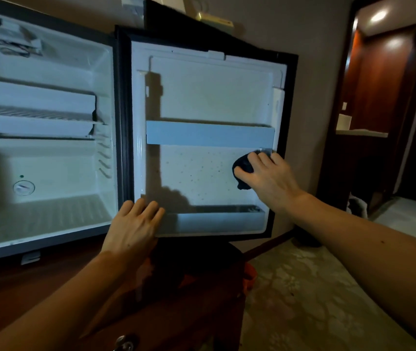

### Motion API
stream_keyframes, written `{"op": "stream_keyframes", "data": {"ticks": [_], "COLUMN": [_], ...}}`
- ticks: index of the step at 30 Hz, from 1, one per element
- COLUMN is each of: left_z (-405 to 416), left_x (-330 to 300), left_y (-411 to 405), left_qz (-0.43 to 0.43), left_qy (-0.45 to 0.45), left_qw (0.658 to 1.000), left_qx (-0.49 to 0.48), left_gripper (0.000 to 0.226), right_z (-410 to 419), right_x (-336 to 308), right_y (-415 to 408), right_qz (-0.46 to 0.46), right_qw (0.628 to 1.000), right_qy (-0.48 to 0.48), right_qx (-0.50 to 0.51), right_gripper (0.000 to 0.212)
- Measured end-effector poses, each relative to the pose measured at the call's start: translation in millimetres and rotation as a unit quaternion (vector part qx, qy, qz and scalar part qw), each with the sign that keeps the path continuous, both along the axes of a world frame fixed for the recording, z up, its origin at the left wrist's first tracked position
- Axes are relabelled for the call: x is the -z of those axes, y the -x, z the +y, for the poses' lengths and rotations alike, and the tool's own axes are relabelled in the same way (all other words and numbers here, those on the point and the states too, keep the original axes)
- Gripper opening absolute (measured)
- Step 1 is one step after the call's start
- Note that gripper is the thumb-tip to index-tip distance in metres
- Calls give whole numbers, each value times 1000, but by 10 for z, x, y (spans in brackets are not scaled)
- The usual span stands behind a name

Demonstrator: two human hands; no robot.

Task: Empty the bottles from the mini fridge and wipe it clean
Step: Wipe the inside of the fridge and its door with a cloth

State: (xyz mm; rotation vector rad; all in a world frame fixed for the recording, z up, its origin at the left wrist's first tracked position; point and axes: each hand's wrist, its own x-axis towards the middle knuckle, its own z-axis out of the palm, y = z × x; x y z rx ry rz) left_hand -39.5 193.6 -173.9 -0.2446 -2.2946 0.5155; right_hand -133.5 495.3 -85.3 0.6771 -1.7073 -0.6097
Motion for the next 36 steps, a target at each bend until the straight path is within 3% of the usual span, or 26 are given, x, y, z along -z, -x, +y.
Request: {"op": "stream_keyframes", "data": {"ticks": [4,7,12,16,18,21,23,28,30,34,36], "left_z": [-28,-12,-20,-21,-21,-11,-4,11,2,8,4], "left_x": [-41,-44,-52,-47,-37,-20,-13,-38,-29,-17,-19], "left_y": [16,30,71,76,81,91,109,142,148,137,128], "left_qz": [1,4,-7,1,10,18,19,21,19,14,13], "left_qy": [9,-1,-5,-4,-6,-9,-6,-5,-9,-23,-23], "left_qw": [1000,1000,999,999,998,998,998,998,997,997,997], "left_qx": [14,26,40,50,57,55,57,65,71,73,73], "left_gripper": [67,65,70,66,68,68,66,66,66,64,63], "right_z": [-56,-66,199,203,142,44,51,257,210,24,62], "right_x": [-30,66,280,98,-80,-163,-7,134,8,-110,64], "right_y": [50,82,156,143,143,171,219,220,212,218,290], "right_qz": [-25,-34,-82,-121,-82,-19,-15,-163,-135,-61,-58], "right_qw": [998,998,982,954,968,994,994,944,956,995,991], "right_qy": [48,32,-155,-270,-231,-100,-103,-284,-260,-72,-112], "right_qx": [-15,-32,-72,-51,-48,-35,-20,-43,-28,-20,-35], "right_gripper": [33,31,21,14,12,24,25,23,27,36,36]}}
